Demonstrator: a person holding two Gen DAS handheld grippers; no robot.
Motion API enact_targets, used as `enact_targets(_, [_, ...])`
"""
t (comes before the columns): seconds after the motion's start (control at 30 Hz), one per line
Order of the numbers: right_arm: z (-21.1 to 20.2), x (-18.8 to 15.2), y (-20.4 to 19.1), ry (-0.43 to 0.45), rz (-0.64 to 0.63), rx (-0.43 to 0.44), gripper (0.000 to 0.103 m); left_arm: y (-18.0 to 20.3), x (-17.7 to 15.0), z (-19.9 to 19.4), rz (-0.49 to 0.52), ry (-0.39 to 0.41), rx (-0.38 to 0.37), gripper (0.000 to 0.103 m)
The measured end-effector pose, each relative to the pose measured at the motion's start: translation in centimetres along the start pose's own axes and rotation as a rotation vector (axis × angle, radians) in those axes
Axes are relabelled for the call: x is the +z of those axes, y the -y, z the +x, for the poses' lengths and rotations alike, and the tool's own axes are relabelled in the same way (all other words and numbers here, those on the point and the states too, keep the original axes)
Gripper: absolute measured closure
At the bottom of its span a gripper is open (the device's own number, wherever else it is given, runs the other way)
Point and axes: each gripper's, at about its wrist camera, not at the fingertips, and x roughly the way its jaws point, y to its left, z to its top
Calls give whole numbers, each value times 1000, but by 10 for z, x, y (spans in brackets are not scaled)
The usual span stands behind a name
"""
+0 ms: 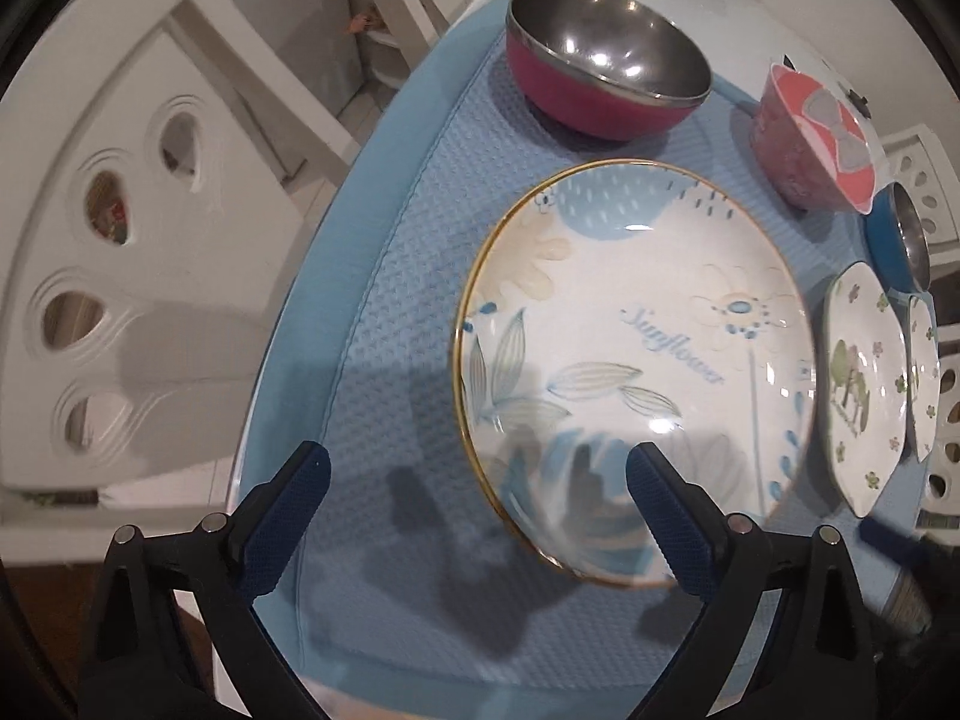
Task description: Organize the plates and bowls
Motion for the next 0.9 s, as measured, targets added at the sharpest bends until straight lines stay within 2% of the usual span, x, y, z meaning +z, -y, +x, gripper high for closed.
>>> enact_targets(0.07, [15,-5,0,-15,39,39,0,2,7,10,35,-3,-23,7])
enact_targets(0.13, [30,-7,-1,-12,73,44,0,5,14,19,62,-2,-47,7])
enact_targets(0.2, [38,-4,-1,8,97,42,0,7,23,28,89,-2,-61,16])
enact_targets(0.23, [42,-1,0,19,112,36,0,9,29,33,110,-4,-76,26])
enact_targets(0.27, [45,2,1,26,122,33,0,11,34,37,127,-9,-80,30])
enact_targets(0.33, [54,10,3,38,144,27,0,15,44,41,167,1,-82,31])
enact_targets(0.43, [60,20,8,62,191,24,0,25,63,41,242,25,-78,39])
enact_targets(0.5, [58,24,10,78,215,24,0,31,76,43,285,38,-83,39])
enact_targets(0.63, [58,30,5,67,220,-18,0,33,99,46,302,32,-155,56])
enact_targets(0.73, [60,35,-3,53,209,-71,0,36,105,47,313,35,-156,56])
enact_targets(0.83, [58,39,-6,79,204,-82,0,37,98,45,331,62,-168,57])
enact_targets(0.9, [54,39,-8,89,197,-103,10,39,97,44,352,71,-163,57])
